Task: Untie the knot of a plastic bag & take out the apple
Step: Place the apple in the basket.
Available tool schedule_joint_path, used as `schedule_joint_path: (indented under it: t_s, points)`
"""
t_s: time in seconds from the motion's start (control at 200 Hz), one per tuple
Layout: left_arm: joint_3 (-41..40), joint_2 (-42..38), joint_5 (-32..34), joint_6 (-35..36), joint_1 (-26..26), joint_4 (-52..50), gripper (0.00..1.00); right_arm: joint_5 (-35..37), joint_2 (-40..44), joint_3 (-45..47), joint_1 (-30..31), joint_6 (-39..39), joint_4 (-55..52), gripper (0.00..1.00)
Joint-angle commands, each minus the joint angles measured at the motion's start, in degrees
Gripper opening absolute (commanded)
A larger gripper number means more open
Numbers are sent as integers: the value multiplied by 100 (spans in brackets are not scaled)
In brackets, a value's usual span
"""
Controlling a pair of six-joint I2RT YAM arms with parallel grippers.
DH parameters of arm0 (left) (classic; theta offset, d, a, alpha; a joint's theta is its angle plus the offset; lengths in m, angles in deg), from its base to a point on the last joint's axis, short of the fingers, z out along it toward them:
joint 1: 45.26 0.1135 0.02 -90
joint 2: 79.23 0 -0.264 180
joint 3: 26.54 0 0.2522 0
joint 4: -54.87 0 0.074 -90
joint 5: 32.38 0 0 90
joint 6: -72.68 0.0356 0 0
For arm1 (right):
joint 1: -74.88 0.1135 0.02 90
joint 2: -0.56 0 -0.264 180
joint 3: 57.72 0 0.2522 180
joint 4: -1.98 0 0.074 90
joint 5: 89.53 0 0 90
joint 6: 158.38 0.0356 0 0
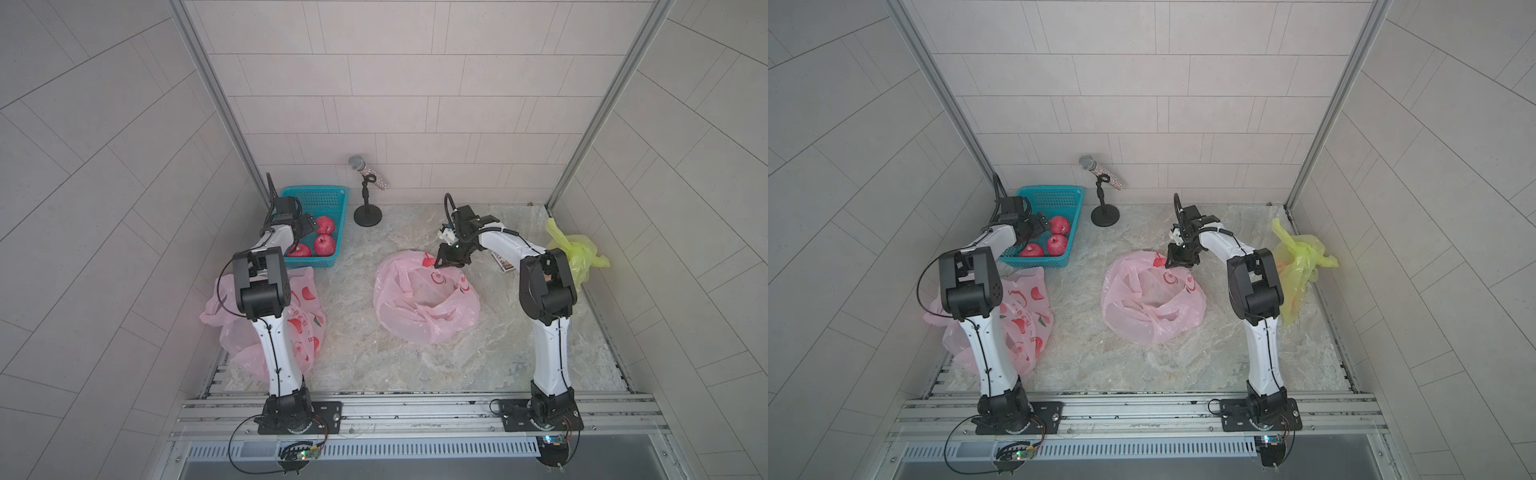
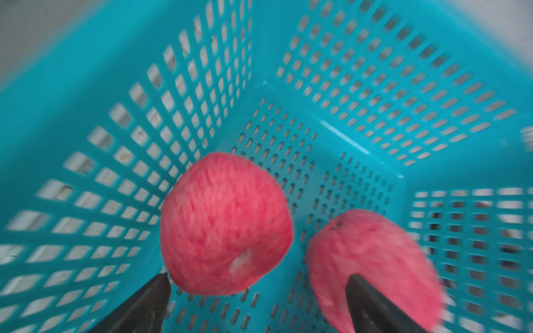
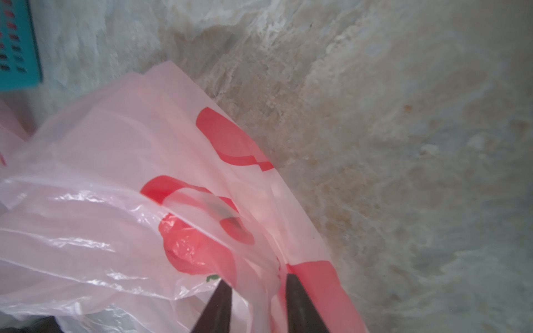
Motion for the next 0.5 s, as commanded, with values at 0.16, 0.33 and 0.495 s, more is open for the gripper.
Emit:
schedule_joint_path:
  t_s: [0.16,0.33,0.495]
  points:
    - [-286,-1859,-486,599,-412,35,100,41,984,8,67,101,16,100]
    - [-643,-2574,-1008,703,-1387,-131,100,783,1712,187,11,188,-37,100]
    - [-1046,-2872,-1506,448,-2840,49,100,1748,2596,529,-334,618,-124,100]
